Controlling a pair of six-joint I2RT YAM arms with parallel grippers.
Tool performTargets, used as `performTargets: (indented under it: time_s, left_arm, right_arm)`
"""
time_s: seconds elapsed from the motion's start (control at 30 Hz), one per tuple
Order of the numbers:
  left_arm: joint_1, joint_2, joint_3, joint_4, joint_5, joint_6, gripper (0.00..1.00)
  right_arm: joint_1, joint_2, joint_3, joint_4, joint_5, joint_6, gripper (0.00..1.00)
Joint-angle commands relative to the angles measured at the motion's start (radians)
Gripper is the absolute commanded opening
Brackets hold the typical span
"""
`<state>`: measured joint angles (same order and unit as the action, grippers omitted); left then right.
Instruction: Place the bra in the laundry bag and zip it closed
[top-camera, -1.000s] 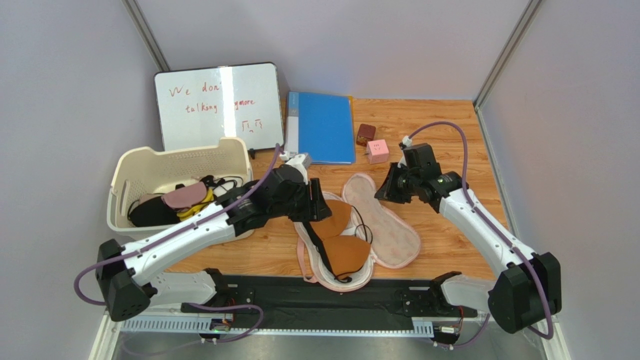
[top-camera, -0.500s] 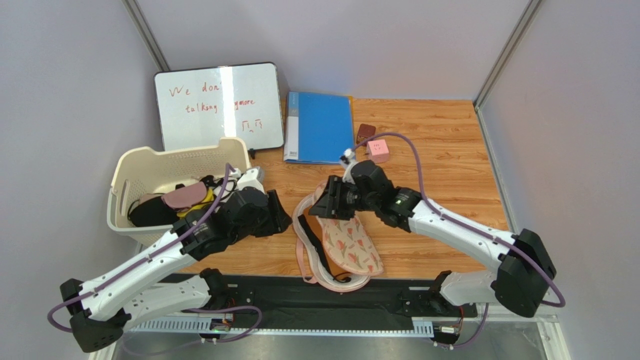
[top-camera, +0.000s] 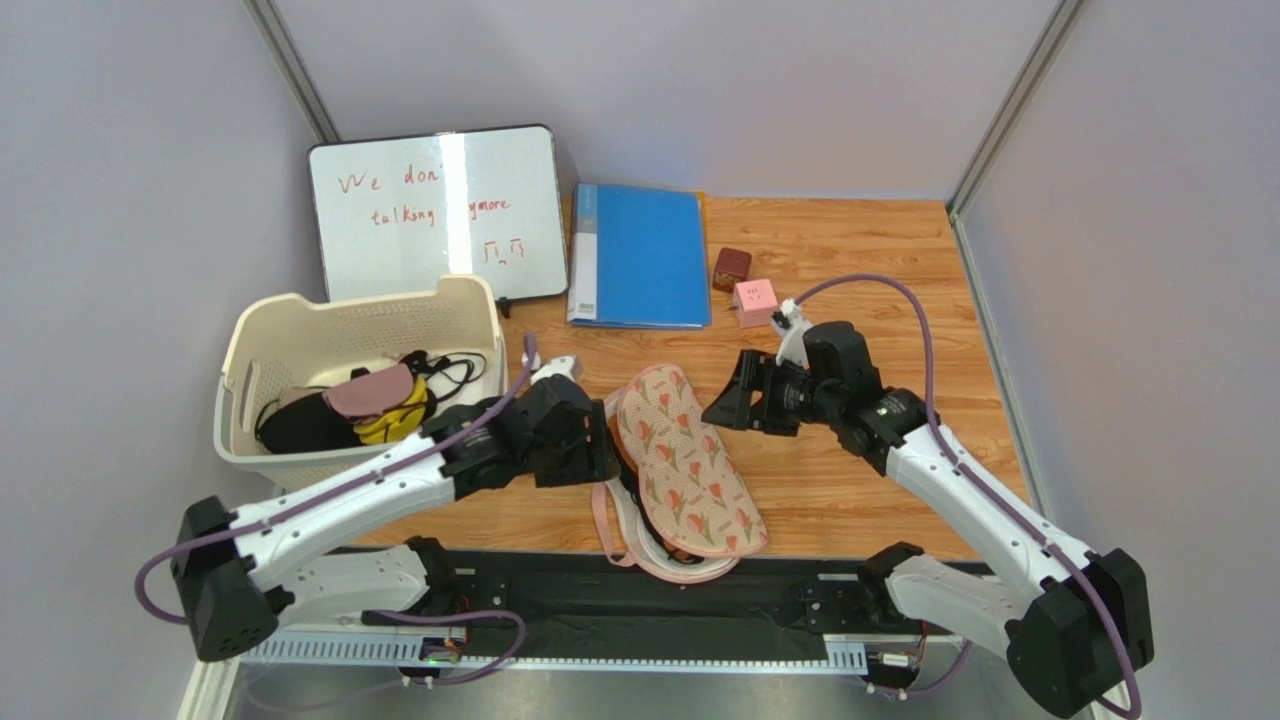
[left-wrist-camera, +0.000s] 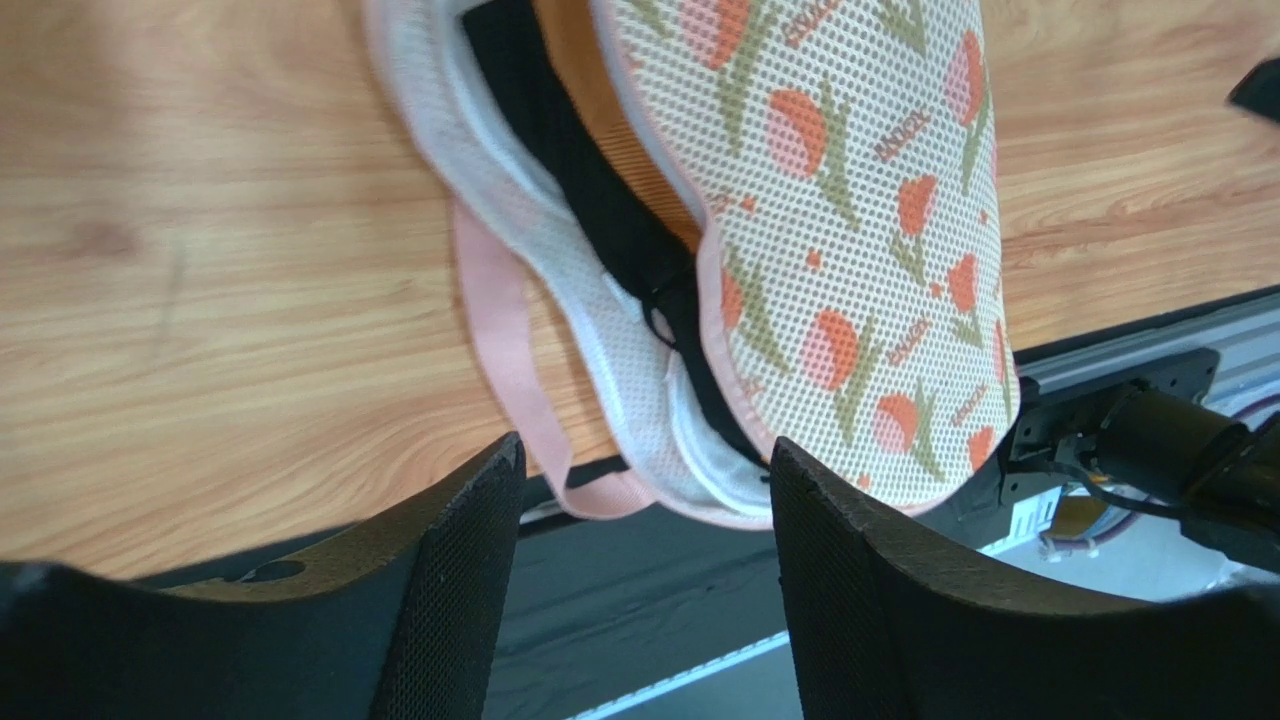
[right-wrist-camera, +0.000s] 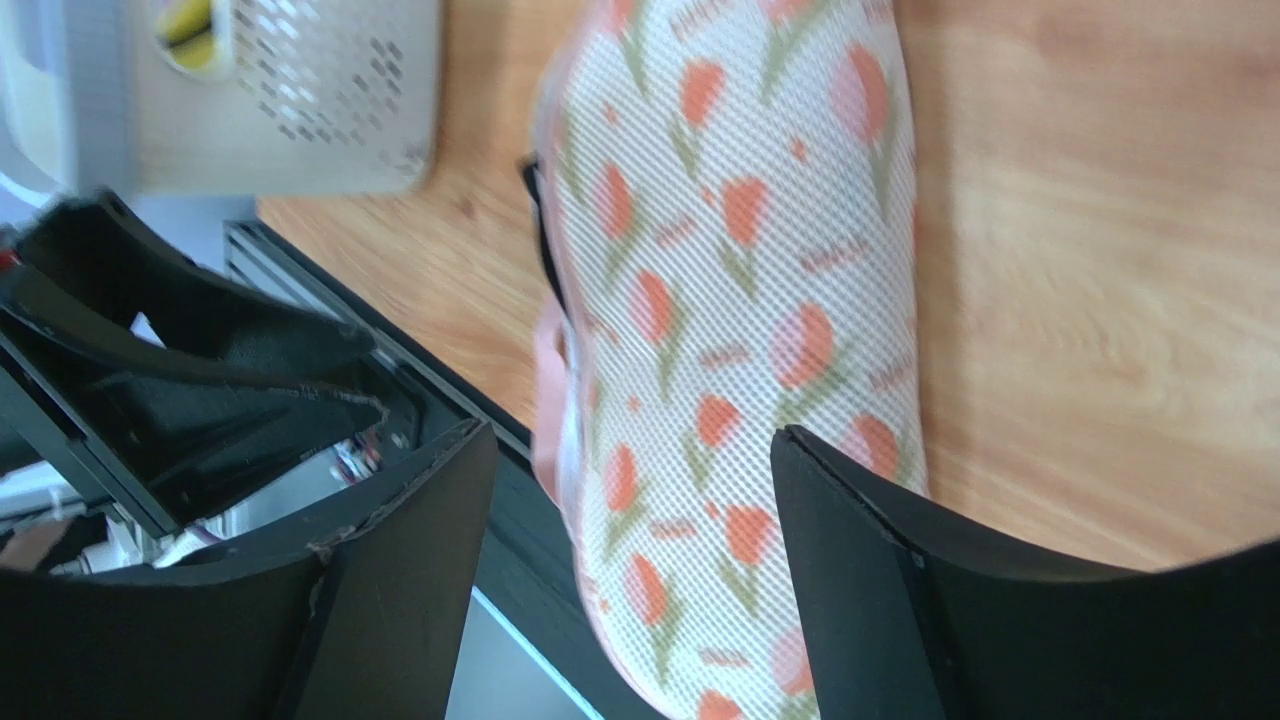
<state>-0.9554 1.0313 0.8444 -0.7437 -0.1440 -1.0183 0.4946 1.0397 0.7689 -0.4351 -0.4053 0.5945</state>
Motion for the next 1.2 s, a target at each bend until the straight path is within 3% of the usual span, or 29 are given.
performTargets:
  time_s: [0.0, 0.13, 0.57, 0.87, 0.97, 1.07, 1.17]
  left_arm:
    - [-0.016, 0.158, 0.005, 0.225, 0.075, -0.008, 0.66]
    - [-0.019, 0.288, 0.033, 0.311, 0.054, 0.006, 0.52]
    - [-0.013, 0.484, 0.116, 0.334, 0.029, 0.006, 0.49]
    - [-0.009, 0.533, 0.162, 0.31, 0.015, 0.021, 0.42]
    - [-0.009, 0.529, 0.177, 0.294, 0.0, 0.037, 0.29]
    - [-0.009, 0.514, 0.191, 0.27, 0.001, 0.052, 0.04]
    - [-0.014, 0.477, 0.203, 0.25, 0.032, 0.086, 0.0]
  right_arm:
    - [-0.014, -0.024, -0.069, -0.03, -0.075, -0.079, 0.73]
    - [-0.048, -0.067, -0.117, -0.051, -0.085, -0.099, 0.73]
    - [-0.064, -0.256, -0.26, -0.154, -0.125, -0.016, 0.62]
    - [-0.064, -0.28, -0.249, -0.16, -0.116, 0.005, 0.61]
    - [-0.064, -0.268, -0.26, -0.149, -0.121, 0.007, 0.61]
    - [-0.064, -0.257, -0.253, -0.148, -0.125, 0.008, 0.61]
    - [-0.064, -0.257, -0.247, -0.148, -0.122, 0.008, 0.61]
